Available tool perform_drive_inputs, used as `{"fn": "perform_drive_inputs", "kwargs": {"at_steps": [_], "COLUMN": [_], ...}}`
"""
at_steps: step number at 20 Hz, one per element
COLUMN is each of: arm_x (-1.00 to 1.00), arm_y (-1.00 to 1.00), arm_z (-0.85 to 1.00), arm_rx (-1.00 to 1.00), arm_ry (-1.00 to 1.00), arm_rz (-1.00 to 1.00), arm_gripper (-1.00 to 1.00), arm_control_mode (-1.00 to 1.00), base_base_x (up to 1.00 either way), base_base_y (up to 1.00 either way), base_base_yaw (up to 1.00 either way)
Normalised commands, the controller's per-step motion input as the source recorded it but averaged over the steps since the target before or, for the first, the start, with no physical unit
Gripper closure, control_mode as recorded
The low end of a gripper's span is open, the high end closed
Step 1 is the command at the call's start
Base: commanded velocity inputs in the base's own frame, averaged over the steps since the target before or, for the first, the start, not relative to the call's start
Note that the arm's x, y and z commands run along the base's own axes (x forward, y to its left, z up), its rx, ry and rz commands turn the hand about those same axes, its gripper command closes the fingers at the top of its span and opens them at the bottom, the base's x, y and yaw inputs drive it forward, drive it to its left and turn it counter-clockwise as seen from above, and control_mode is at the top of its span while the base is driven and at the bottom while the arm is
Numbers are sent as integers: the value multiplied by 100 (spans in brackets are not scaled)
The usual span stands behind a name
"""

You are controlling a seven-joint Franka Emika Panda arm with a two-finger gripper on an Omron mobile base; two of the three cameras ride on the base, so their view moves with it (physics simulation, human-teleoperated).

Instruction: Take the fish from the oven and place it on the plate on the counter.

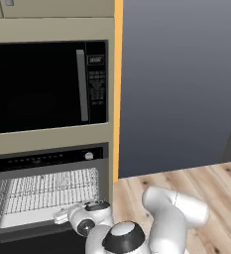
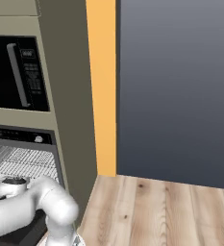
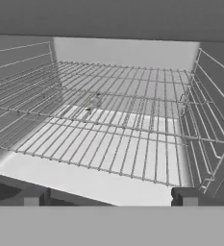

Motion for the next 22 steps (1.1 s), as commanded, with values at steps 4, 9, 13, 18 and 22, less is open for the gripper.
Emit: {"fn": "perform_drive_inputs", "kwargs": {"at_steps": [4,9,13,18,22], "arm_x": [23,32,9,16,0], "arm_y": [2,16,20,26,6], "arm_z": [3,0,-6,-27,-57], "arm_rx": [0,4,1,0,0], "arm_ry": [25,11,-2,18,21], "arm_rz": [0,2,0,1,2], "arm_gripper": [-100,-100,-100,-100,-100], "arm_control_mode": [-100,-100,-100,-100,-100], "base_base_x": [0,0,0,0,0], "base_base_y": [0,0,0,0,0], "base_base_yaw": [0,0,0,0,0]}}
